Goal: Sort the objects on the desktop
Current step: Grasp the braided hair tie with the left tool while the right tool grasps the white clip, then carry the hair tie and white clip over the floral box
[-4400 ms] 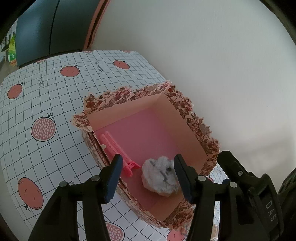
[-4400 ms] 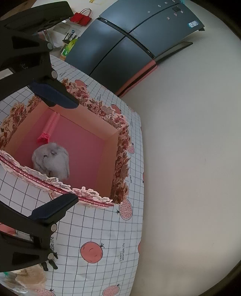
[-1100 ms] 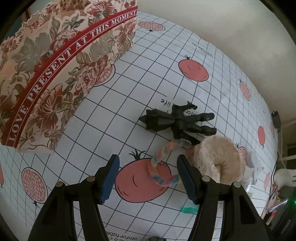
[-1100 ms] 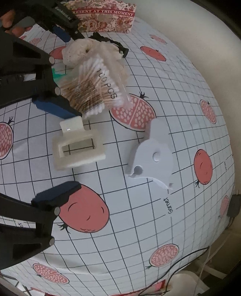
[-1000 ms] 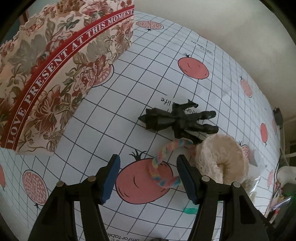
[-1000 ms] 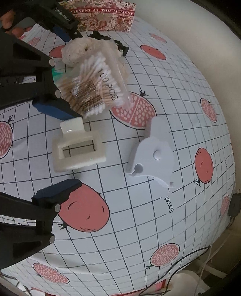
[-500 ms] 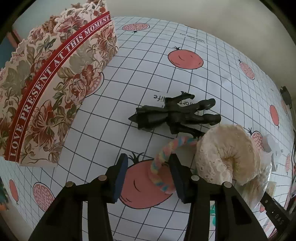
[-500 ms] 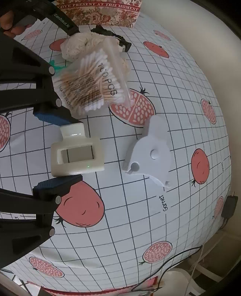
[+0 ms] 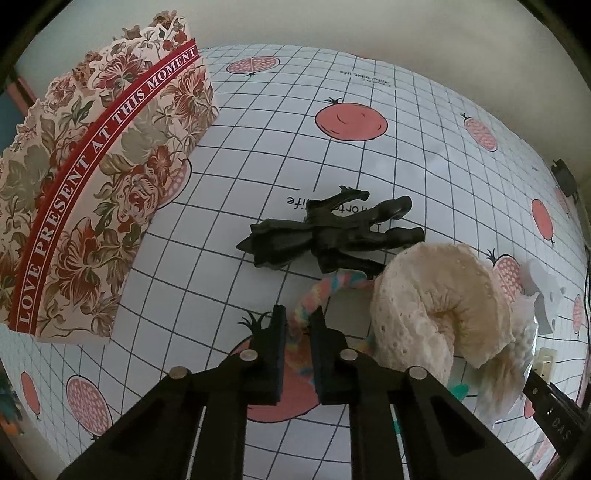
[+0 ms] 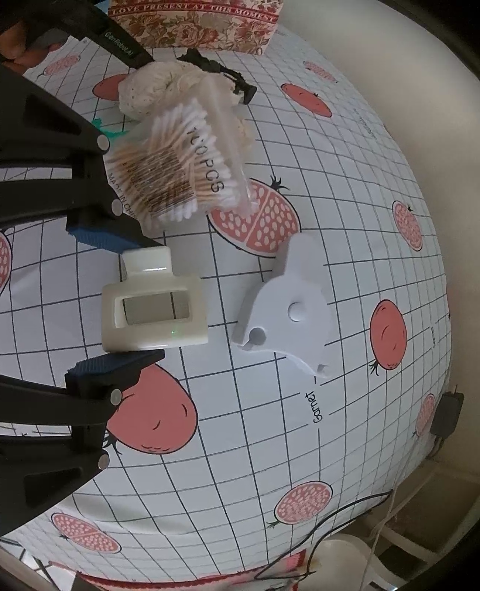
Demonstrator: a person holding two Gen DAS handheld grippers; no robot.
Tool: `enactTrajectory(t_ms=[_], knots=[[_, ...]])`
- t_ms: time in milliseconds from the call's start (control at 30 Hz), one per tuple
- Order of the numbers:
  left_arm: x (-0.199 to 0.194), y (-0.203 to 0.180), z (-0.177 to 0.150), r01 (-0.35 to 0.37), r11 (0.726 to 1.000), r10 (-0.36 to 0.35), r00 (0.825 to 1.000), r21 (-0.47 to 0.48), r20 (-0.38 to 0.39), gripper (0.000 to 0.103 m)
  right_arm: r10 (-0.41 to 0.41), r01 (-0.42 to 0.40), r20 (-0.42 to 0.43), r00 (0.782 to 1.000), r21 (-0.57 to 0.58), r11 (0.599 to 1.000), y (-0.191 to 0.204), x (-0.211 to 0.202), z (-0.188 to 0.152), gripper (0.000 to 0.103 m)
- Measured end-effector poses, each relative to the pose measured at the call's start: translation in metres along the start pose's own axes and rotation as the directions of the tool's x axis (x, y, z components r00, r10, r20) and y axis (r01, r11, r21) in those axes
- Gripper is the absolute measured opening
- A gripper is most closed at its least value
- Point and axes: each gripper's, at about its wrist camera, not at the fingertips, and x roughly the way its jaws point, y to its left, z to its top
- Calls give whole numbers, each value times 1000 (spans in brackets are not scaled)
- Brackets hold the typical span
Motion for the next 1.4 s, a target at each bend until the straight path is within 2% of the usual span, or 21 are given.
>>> enactTrajectory(t_ms=[267, 567, 633, 700, 867, 1033, 1233, 1400], knots=[[0, 7, 2, 47, 999, -47, 999, -18, -17, 10, 37, -38, 18, 999, 21, 999, 13, -2, 8, 50], [-15, 8, 17, 76, 997, -75, 997, -23, 28, 9, 106, -116, 150, 983, 58, 992, 14, -24, 25, 50], [-22, -3, 13, 85, 996, -84, 996, -20, 44, 9, 118, -132, 185, 976, 62, 989, 17, -36, 19, 50], [-35, 2, 10, 99, 995, -98, 993, -18, 72, 9, 132, -150, 224, 966, 65, 987, 24, -39, 29, 50], [-69, 7, 4, 140, 990, -135, 981, -24, 140, 8, 135, -163, 335, 933, 57, 985, 28, -66, 28, 50], [-99, 9, 8, 176, 984, -168, 958, -16, 233, 7, 163, -195, 429, 888, 32, 980, 36, -94, 26, 50], [-122, 19, 12, 214, 976, -196, 934, -30, 298, 7, 181, -210, 486, 855, 5, 978, 45, -110, 22, 50], [-134, 30, 14, 227, 973, -198, 920, -48, 337, 7, 196, -222, 496, 846, -7, 975, 54, -113, 21, 50]])
